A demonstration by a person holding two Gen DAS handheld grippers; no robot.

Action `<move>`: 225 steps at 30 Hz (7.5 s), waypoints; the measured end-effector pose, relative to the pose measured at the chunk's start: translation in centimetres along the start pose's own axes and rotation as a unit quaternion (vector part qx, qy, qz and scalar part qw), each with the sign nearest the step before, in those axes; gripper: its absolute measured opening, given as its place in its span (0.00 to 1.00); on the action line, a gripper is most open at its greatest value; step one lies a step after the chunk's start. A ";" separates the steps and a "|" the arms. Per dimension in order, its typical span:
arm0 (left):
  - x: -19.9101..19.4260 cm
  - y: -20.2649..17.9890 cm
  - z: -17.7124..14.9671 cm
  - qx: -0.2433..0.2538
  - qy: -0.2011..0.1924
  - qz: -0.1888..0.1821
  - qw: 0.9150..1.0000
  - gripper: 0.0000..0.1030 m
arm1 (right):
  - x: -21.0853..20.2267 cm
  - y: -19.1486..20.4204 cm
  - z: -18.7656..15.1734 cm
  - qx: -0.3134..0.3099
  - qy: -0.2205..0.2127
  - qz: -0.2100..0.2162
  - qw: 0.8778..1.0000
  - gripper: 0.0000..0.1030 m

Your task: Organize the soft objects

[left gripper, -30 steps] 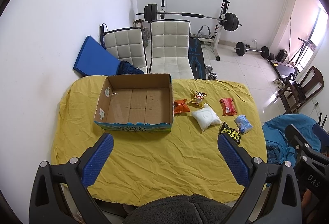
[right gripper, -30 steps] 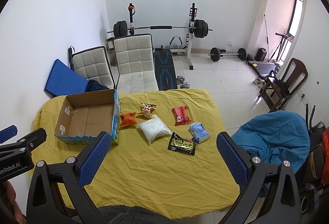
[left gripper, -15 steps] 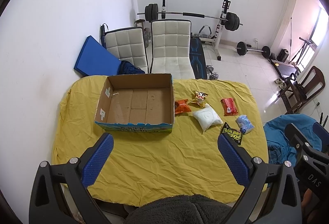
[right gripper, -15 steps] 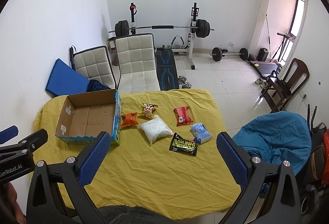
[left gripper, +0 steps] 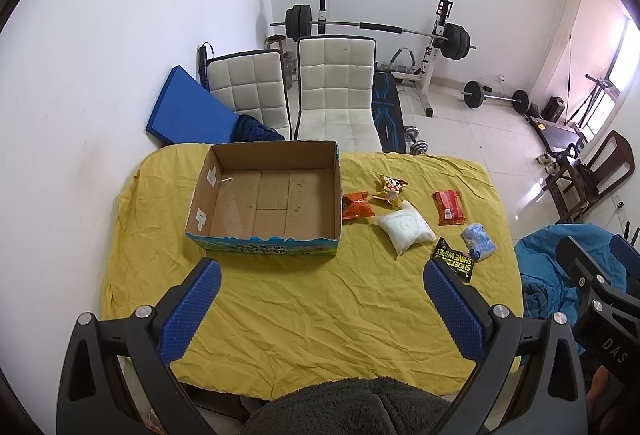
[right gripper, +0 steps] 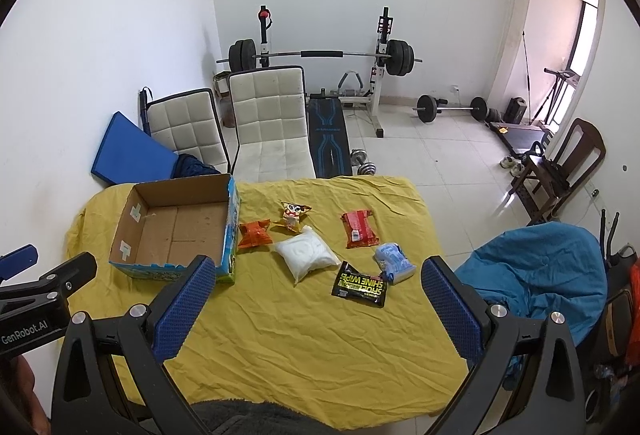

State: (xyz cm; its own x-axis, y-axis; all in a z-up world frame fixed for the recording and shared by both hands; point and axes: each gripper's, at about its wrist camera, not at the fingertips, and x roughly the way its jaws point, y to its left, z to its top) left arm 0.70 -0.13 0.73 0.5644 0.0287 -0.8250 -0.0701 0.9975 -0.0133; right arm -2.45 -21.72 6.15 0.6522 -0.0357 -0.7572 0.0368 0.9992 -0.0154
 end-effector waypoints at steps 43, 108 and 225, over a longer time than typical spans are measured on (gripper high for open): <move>28.8 -11.5 3.6 0.037 0.230 -0.061 0.970 1.00 | 33.0 -17.1 -1.5 0.051 0.249 -0.047 0.966 1.00; 49.2 -21.6 -5.7 0.080 0.340 -0.038 0.936 0.70 | 54.1 -23.0 -10.2 0.085 0.400 -0.041 0.911 0.40; 34.9 20.3 5.6 -0.002 0.119 -0.038 0.992 1.00 | 42.6 27.1 -0.6 -0.054 0.247 0.066 0.965 1.00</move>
State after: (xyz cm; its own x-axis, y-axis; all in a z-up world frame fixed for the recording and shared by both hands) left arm 23.58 21.46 -25.15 0.3581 -0.0634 -0.9315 -0.0384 0.9959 -0.0825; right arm 25.92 3.87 -26.92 0.2040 0.0786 -0.9758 -0.1188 0.9914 0.0550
